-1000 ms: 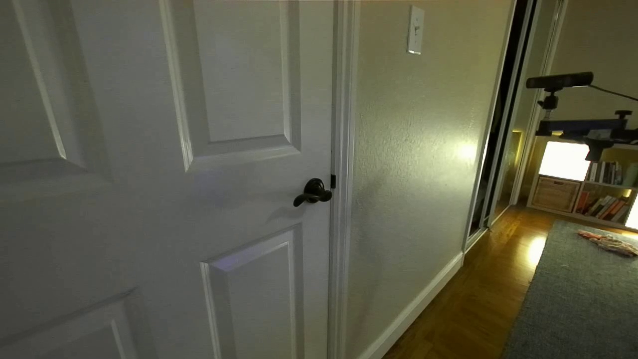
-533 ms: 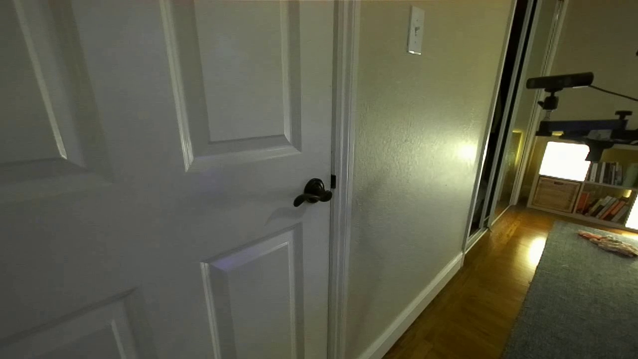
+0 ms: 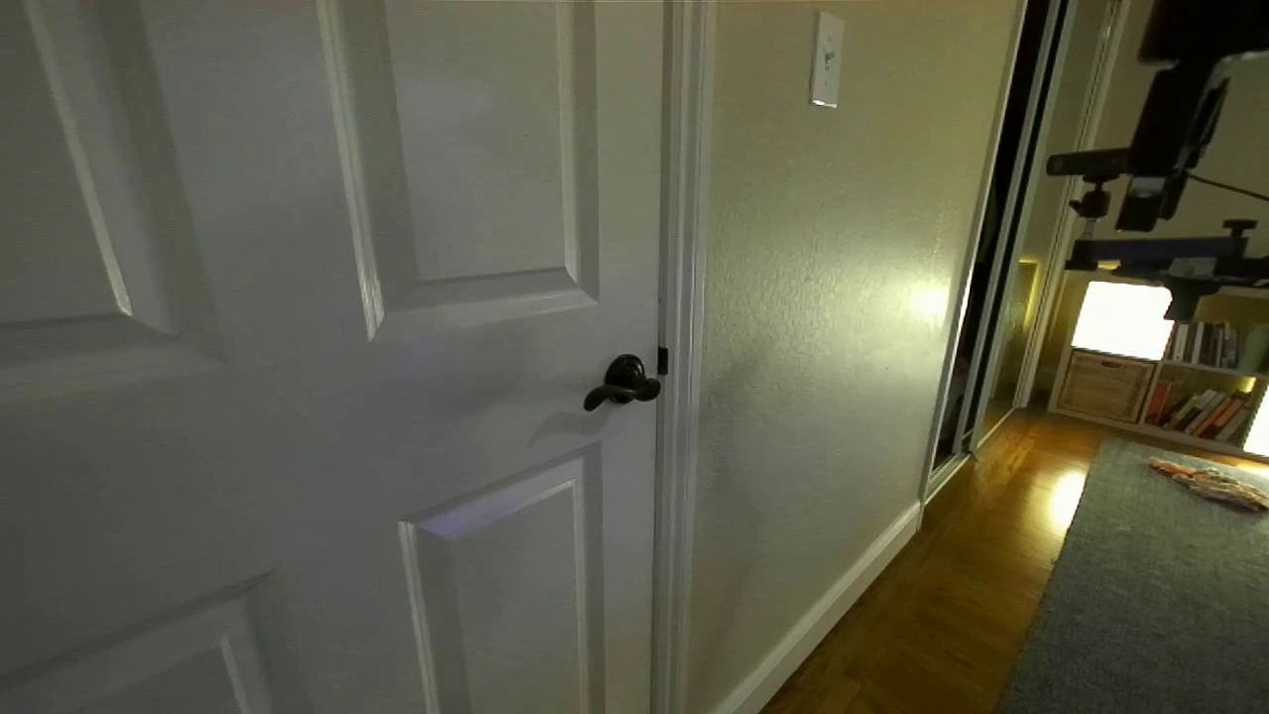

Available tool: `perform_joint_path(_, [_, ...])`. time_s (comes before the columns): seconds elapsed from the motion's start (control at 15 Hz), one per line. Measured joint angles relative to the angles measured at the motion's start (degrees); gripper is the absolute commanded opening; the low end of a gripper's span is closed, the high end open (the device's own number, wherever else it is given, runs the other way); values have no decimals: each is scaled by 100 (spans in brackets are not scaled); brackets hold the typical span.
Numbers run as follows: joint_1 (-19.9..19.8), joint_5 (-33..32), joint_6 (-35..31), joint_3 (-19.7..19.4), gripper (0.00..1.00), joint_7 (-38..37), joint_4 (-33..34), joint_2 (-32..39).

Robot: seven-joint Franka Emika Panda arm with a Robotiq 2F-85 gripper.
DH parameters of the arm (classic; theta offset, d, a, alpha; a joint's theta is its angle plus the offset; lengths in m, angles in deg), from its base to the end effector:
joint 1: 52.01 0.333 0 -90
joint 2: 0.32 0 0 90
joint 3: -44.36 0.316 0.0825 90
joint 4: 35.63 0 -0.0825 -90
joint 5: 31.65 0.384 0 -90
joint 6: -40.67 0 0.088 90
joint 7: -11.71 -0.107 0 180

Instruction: Open the door

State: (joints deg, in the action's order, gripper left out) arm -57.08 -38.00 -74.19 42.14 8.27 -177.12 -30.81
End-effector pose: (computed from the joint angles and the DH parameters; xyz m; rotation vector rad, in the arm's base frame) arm 0.3899 -0.0575 0.4858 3.0481 -0.2127 0.0991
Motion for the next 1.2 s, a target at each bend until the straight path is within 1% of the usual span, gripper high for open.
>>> perform_joint_path(0.13, [-12,74,-49,110,100,-523,260,459])
perform_joint_path(0.2, [-10,75,-51,135,100,-568,342,601])
perform_joint_path(0.8, [-13,75,-50,136,100,-589,357,636])
perform_joint_path(0.87, [-15,77,-50,158,100,-764,361,693])
perform_joint_path(1.0, [-16,135,-89,283,100,-1387,406,936])
perform_joint_path(1.2, [-4,383,-222,587,100,-2474,677,1592])
